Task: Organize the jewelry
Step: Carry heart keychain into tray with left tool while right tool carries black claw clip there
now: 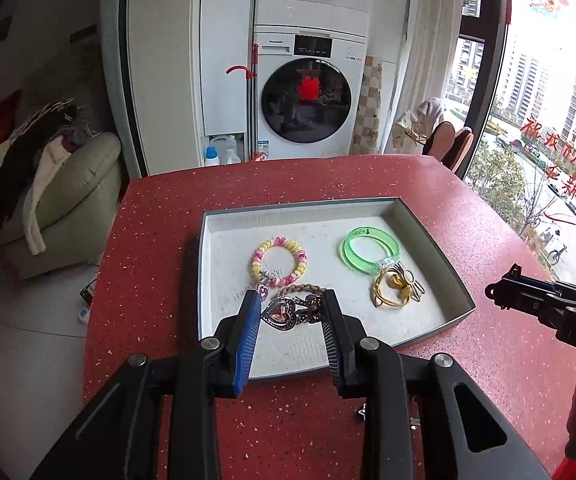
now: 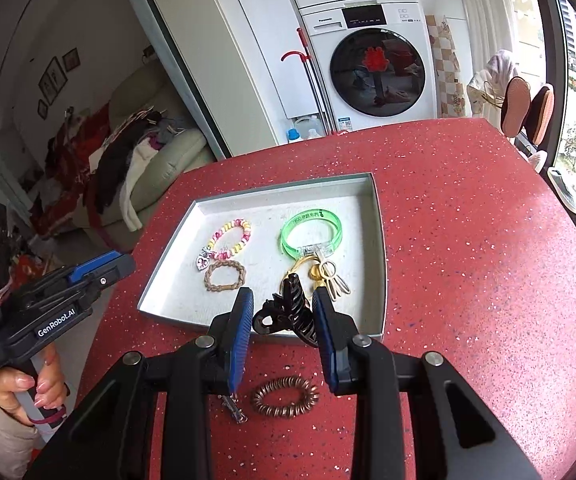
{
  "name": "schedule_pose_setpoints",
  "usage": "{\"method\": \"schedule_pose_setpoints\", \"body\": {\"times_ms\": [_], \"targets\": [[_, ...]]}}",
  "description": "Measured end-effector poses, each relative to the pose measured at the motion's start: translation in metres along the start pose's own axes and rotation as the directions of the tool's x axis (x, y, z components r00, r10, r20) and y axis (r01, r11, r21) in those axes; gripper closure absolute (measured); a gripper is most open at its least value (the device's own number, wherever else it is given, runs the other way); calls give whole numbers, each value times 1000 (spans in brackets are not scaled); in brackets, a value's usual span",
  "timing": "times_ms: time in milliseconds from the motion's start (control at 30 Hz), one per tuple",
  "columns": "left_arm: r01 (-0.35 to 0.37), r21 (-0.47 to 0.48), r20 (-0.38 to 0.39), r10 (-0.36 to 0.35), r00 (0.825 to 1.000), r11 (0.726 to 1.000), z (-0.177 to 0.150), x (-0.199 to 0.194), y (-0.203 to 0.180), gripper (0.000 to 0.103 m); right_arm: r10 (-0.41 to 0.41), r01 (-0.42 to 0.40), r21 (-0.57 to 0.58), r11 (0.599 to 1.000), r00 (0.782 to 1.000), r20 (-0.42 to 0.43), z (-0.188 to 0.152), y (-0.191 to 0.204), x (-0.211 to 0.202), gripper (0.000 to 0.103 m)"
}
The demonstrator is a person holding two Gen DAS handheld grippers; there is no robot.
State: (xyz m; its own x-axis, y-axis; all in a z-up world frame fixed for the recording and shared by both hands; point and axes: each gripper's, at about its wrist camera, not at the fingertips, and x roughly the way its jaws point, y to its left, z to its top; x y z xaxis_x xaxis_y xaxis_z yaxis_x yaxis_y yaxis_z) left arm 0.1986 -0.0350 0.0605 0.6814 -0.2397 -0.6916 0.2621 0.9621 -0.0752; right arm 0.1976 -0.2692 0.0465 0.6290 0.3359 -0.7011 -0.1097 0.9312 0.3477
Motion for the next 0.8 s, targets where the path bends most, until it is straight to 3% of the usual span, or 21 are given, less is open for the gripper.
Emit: {"method": "schedule_pose_setpoints", "body": {"times_ms": [333, 800], "targets": [[-31, -32, -45, 30, 999, 999, 22, 48, 9, 53, -39, 38, -23, 999, 998, -52, 34, -3, 50, 70], [-91, -24, -133, 87, 987, 996, -1, 101, 17, 53, -81, 85, 21, 996, 984, -156, 23, -30, 109, 70]]}}
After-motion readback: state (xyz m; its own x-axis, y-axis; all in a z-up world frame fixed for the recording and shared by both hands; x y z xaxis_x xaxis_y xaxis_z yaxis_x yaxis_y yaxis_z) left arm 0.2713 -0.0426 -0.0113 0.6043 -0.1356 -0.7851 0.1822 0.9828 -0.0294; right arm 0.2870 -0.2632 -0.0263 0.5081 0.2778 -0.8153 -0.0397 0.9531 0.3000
